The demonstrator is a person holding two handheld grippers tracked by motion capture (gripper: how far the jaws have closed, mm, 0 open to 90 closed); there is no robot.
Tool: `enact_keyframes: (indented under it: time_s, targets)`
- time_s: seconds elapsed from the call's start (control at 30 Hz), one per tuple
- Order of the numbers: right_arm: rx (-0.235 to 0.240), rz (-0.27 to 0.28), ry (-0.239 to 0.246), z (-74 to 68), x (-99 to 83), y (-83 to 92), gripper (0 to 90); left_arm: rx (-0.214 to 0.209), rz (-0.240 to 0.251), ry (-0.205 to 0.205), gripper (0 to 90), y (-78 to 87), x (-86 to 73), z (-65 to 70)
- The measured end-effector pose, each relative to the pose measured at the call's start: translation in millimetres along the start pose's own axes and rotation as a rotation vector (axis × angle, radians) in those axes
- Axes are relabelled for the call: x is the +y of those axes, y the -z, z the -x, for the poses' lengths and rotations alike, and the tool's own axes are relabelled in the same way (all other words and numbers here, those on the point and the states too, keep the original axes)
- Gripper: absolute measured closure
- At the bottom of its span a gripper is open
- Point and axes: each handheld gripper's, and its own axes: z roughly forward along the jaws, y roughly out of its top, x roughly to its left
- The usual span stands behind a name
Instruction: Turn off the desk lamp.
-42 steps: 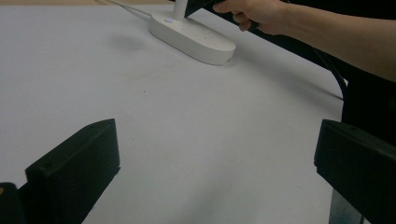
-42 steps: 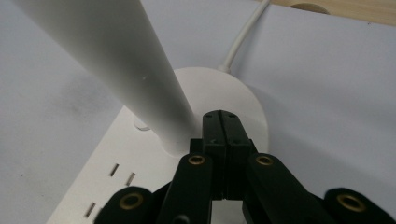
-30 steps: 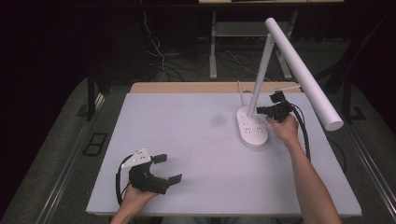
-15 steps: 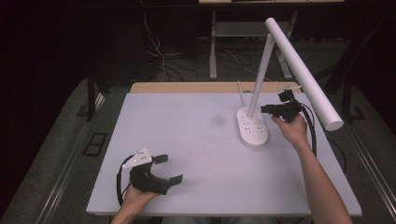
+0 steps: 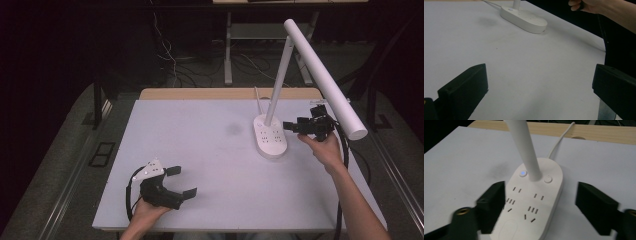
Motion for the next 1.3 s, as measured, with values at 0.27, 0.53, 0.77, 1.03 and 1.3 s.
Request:
enact_keyframes:
  time_s: [0.27, 0.53, 0.77, 1.03, 1.3]
  targets:
    - [0.045, 0.018, 0.014, -18.0, -10.3, 16.8, 0.6, 0.002, 0.005, 0.001, 0.0, 1.0, -0.1, 1.2]
    - [0.097, 0.075, 0.024, -36.3, -26.2, 37.9, 0.6, 0.005, 0.014, 0.007, 0.0, 2.4, 0.0, 0.9]
    - [0.138, 0.092, 0.038, -46.9, -48.4, 49.8, 0.6, 0.007, 0.015, 0.007, 0.0, 2.7, 0.0, 0.9]
    - [0.175, 0.1, 0.061, -60.9, -71.2, 54.4, 0.7, 0.009, 0.012, 0.007, 0.0, 2.8, 0.0, 0.9]
    - [0.189, 0.099, 0.088, -73.3, -106.8, 54.8, 0.6, 0.007, 0.008, -0.001, 0.0, 1.9, 0.0, 1.1]
